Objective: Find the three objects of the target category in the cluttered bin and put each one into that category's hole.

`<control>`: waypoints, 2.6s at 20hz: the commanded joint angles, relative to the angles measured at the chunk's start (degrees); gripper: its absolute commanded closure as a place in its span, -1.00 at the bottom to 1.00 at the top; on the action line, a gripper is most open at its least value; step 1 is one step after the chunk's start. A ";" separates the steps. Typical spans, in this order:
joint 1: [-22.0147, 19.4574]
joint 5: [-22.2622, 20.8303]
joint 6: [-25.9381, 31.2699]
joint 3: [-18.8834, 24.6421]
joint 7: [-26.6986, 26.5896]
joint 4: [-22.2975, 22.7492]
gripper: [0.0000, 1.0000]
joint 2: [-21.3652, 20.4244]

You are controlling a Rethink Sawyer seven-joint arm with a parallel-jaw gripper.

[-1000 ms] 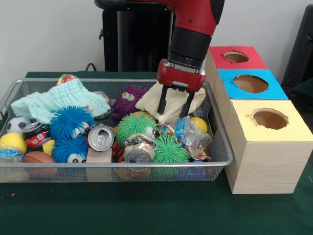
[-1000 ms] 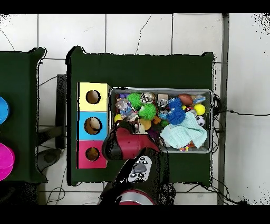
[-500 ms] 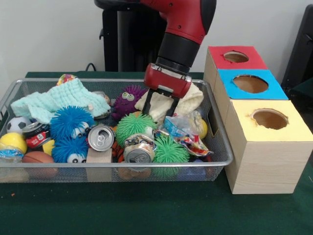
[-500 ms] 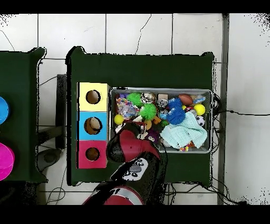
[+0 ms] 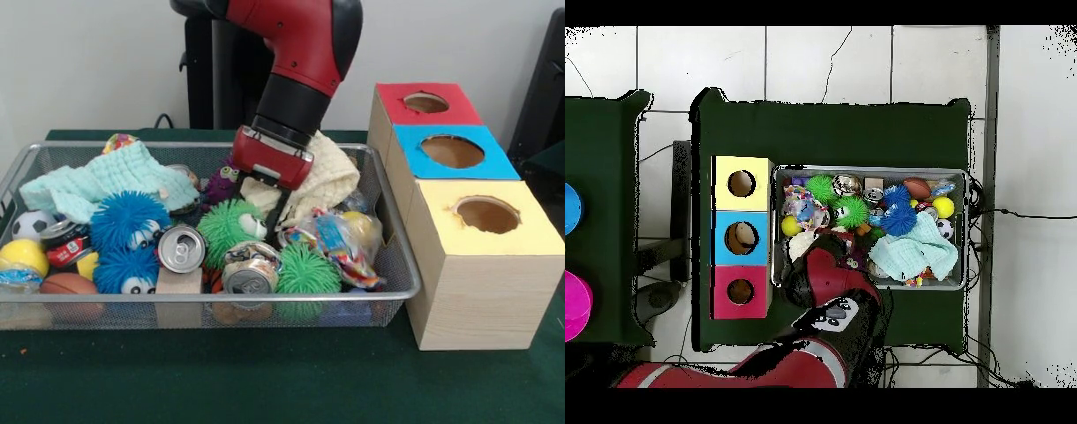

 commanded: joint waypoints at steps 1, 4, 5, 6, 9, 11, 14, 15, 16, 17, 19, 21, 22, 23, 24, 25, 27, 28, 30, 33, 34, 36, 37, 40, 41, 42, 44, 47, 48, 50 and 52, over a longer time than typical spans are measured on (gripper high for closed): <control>-0.56 7.49 -14.82 -1.78 10.90 -2.63 -1.00 6.58; -1.36 7.84 -17.90 -1.92 9.56 -3.61 -1.00 6.77; -1.52 8.16 -18.27 -1.93 8.98 -4.20 -1.00 6.78; -1.66 8.52 -19.53 -2.14 8.50 -4.61 -1.00 6.93; -1.39 9.96 -22.00 -2.95 7.70 -4.49 -1.00 6.49; -0.49 12.01 -24.93 -4.07 7.49 -3.60 -1.00 6.36; 0.58 14.26 -27.91 -5.42 7.19 -2.08 -1.00 5.82; 0.82 14.55 -27.86 -5.68 7.04 -1.82 -1.00 5.52; 1.20 14.77 -27.94 -6.22 6.64 -1.62 -1.00 4.92; 1.28 15.00 -28.24 -6.43 6.55 -1.47 -1.00 4.85; 1.13 14.18 -27.40 -6.66 6.30 -1.65 -1.00 4.07; 1.02 13.52 -25.82 -6.51 6.18 -1.87 -1.00 3.86; 0.19 11.93 -22.57 -5.40 6.38 -2.24 -1.00 3.44; -0.39 10.81 -20.39 -4.55 6.48 -2.51 -1.00 3.22; -2.21 8.02 -14.57 -1.88 6.60 -2.98 -1.00 2.57; -3.05 6.77 -12.20 -0.58 6.64 -3.11 -1.00 2.21; -5.54 3.41 -5.05 3.17 6.28 -2.90 -1.00 0.29; -6.66 2.12 -1.73 4.96 6.06 -2.48 -1.00 -0.80; -6.88 1.50 1.52 5.98 5.91 -1.28 -1.00 -2.51; -5.34 1.83 3.51 4.91 6.19 0.27 -1.00 -4.70; -4.42 2.35 4.23 3.98 6.15 0.54 -1.00 -5.22; -1.50 4.26 3.60 0.12 5.96 0.01 -1.00 -5.04; 0.14 5.50 2.09 -2.41 5.83 -0.23 -1.00 -4.55; 2.73 7.34 0.69 -7.53 5.47 -1.10 -1.00 -3.65; 2.74 7.37 0.73 -8.28 5.43 -1.63 -1.00 -3.32; 2.75 7.40 0.78 -9.03 5.38 -2.15 -1.00 -2.98; 2.37 6.73 1.11 -9.86 5.11 -3.10 -1.00 -3.00; 1.50 5.20 0.46 -9.85 5.43 -3.11 -1.00 -2.92; 1.18 4.64 0.75 -9.69 5.37 -3.25 -1.00 -3.25; 1.12 4.56 0.62 -9.69 5.61 -3.03 -1.00 -2.99; 1.10 4.83 -0.30 -9.74 5.99 -2.70 -1.00 -2.01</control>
